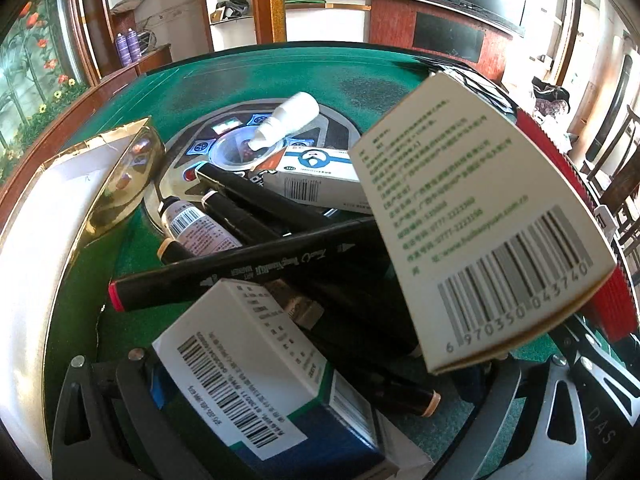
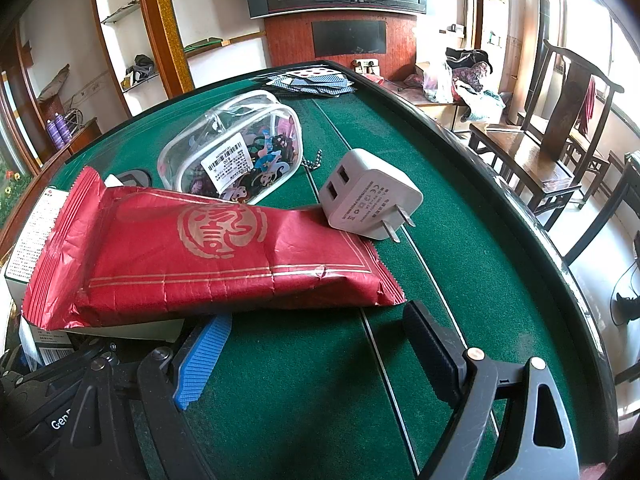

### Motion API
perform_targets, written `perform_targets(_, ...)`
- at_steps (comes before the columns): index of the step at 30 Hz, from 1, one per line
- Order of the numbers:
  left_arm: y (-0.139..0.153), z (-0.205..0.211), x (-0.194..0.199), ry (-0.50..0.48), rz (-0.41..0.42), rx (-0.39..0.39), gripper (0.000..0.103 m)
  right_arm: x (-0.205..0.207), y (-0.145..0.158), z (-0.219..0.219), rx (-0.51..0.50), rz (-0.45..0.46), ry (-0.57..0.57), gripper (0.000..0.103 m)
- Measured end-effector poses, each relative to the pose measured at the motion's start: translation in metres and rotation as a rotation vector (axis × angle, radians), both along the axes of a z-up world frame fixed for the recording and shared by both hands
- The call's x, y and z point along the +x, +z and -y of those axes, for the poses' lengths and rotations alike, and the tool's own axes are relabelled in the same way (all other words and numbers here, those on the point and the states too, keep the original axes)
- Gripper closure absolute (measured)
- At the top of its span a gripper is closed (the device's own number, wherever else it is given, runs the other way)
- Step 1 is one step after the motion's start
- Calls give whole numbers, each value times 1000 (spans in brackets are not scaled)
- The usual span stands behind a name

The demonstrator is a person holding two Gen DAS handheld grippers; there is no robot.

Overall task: Organize objects
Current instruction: 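Move the left tool toward the white-and-blue medicine box, then close the left tool on the white-and-blue medicine box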

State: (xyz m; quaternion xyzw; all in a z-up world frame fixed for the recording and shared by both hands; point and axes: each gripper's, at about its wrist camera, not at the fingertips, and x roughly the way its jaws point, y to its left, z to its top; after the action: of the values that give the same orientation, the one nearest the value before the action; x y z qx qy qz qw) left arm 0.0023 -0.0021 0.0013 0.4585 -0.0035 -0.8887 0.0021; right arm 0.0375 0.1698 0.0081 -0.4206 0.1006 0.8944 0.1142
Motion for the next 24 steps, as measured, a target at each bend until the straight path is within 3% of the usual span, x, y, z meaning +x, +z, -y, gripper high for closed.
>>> perform_targets(5,0,0,-2,0,9,-4,0,2,-1,1,0,0,-1,13)
perform_targets(9,0,7,2,-58,72,1,1,3,-4,-5,-30,-11,18,7)
perform_targets(12,0,12,18,-132,74,-4,0,-6,-7,9,66,67,55,7)
perform_targets(20,1,13,28,-173,40,-10,0,0,-4,14,66,132,88,4)
perform_targets(24,9,18,37,-204,94,42,0,9,-2,22,64,157,121,3)
